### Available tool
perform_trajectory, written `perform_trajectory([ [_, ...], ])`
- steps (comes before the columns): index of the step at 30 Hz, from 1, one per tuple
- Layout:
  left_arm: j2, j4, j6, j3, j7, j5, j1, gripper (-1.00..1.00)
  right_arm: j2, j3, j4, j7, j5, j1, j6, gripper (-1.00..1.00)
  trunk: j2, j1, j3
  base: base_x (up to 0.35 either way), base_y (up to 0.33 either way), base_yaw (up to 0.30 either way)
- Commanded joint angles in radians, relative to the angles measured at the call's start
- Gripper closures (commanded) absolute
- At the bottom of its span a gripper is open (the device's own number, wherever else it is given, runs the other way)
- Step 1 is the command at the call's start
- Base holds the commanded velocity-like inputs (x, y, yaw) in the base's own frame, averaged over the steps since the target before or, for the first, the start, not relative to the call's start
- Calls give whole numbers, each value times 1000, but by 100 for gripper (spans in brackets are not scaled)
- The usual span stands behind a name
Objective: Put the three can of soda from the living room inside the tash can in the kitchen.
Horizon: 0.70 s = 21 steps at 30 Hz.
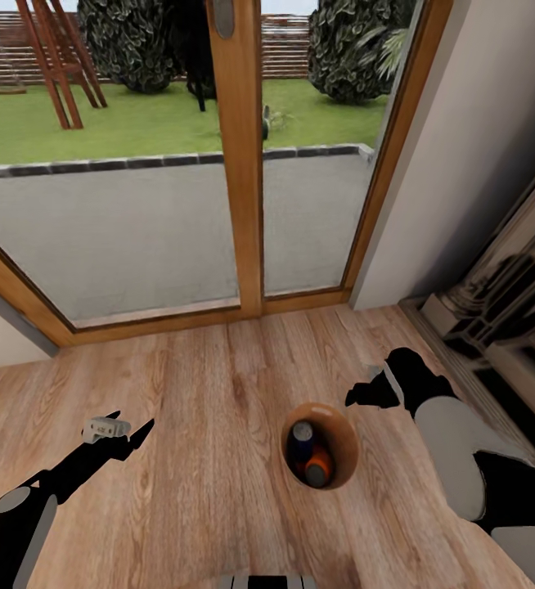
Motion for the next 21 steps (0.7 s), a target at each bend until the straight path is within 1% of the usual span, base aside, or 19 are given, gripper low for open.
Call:
perform_trajectory([
  [1, 0, 0, 0, 0, 0, 0, 0, -100, 1, 12, -25, 2, -1, 15, 0, -100, 7, -4, 3, 0, 0, 0],
  [2, 0, 0, 0, 0, 0, 0, 0, -100, 1, 24, -52, 3, -1, 31, -1, -100, 14, -8, 6, 0, 0, 0],
  [3, 0, 0, 0, 0, 0, 0, 0, -100, 2, 45, -111, 5, -3, 63, -1, -100, 21, -12, 10, 0, 0, 0],
  [7, 0, 1, 0, 0, 3, -1, 0, -100, 3, 71, -240, 8, -7, 136, 3, -100, 49, -27, 22, 0, 0, 0],
  [9, 0, 1, 0, 0, 22, -1, 0, -100, 3, 96, -344, 11, -9, 203, 8, -100, 63, -35, 28, 0, 0, 0],
  [11, 0, 1, 1, 0, 35, -1, 0, -100, 1, 116, -378, 14, -9, 232, 9, -100, 77, -42, 35, 0, 0, 0],
  [12, 0, 1, 1, 0, 45, -2, 0, -100, 0, 139, -403, 21, -8, 255, 10, -100, 84, -46, 38, 0, 0, 0],
  [14, 0, 2, 0, 0, 52, -2, 1, -100, -2, 160, -423, 30, -7, 277, 10, -100, 98, -54, 44, 0, 0, 0],
  [17, 1, 14, 0, 0, 61, -1, 0, -100, -5, 179, -467, 48, -6, 327, 8, -100, 119, -65, 53, 0, 0, 0],
  [21, 1, 29, -1, 0, 74, 1, 0, -100, -7, 193, -542, 62, -5, 399, 5, -100, 147, -81, 66, 0, 0, 0],
])
